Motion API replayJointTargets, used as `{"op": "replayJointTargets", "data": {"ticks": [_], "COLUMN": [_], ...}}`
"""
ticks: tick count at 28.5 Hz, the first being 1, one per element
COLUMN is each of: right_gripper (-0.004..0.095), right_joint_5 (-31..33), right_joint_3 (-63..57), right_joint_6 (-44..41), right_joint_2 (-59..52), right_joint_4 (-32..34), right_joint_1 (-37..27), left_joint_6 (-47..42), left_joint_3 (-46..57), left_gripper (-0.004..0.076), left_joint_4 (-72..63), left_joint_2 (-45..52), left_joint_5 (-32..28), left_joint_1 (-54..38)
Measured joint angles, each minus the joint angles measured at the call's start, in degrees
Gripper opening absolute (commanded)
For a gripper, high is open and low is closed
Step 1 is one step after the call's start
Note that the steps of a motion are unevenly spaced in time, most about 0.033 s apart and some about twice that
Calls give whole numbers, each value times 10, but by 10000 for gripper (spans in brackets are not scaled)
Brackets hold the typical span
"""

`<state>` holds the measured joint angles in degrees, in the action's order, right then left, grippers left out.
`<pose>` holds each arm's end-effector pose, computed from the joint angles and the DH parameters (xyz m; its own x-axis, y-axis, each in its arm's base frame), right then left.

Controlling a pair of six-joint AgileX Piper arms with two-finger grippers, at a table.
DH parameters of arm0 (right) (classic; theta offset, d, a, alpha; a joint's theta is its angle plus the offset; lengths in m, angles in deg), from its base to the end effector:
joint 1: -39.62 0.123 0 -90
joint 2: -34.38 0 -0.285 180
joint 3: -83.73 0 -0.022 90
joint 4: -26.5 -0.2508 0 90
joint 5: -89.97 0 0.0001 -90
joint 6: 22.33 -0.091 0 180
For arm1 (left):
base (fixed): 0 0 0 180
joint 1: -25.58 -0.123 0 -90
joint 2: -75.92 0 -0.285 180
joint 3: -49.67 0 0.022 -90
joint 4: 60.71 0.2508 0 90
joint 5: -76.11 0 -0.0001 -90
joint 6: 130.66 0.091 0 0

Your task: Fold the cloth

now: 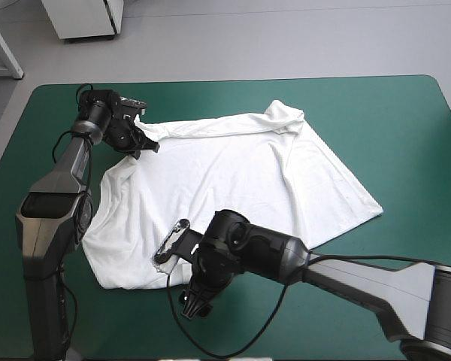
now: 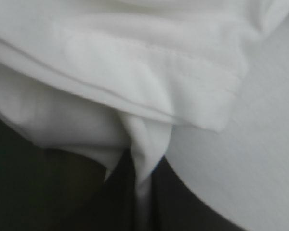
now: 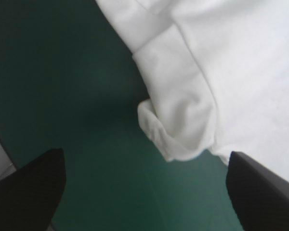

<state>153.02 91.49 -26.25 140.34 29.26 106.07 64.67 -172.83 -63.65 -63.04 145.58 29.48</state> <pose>0.1470 0.3275 0.2969 -0.4203 -0.8478 -0.3234 -0.8917 0.4518 -0.0256 0.4873 -0.0376 0.2156 -0.9180 0.3098 -0.2475 0.3161 0.9486 0.0150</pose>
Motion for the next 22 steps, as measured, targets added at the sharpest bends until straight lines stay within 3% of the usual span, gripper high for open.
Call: {"op": "replayJointTargets", "data": {"ticks": [12, 14, 16, 20, 22], "right_gripper": [830, 785, 621, -24, -1], "right_joint_5": [-68, -72, -72, -78, -83], "right_joint_3": [16, 18, 20, 22, 23], "right_joint_6": [20, 20, 19, 4, -1], "right_joint_2": [114, 125, 128, 130, 131], "right_joint_4": [28, 27, 26, 31, 44], "right_joint_1": [2, 2, 2, 2, 2], "left_joint_6": [13, 13, 14, 14, 14], "left_joint_3": [0, 0, 0, 0, 0], "left_gripper": [-3, -3, -3, -3, -3], "left_joint_4": [1, 1, 0, -11, -16], "left_joint_2": [0, 0, 0, 0, 0], "left_joint_5": [0, 0, 0, -1, -1], "left_joint_1": [0, 0, -1, -8, -12]}}
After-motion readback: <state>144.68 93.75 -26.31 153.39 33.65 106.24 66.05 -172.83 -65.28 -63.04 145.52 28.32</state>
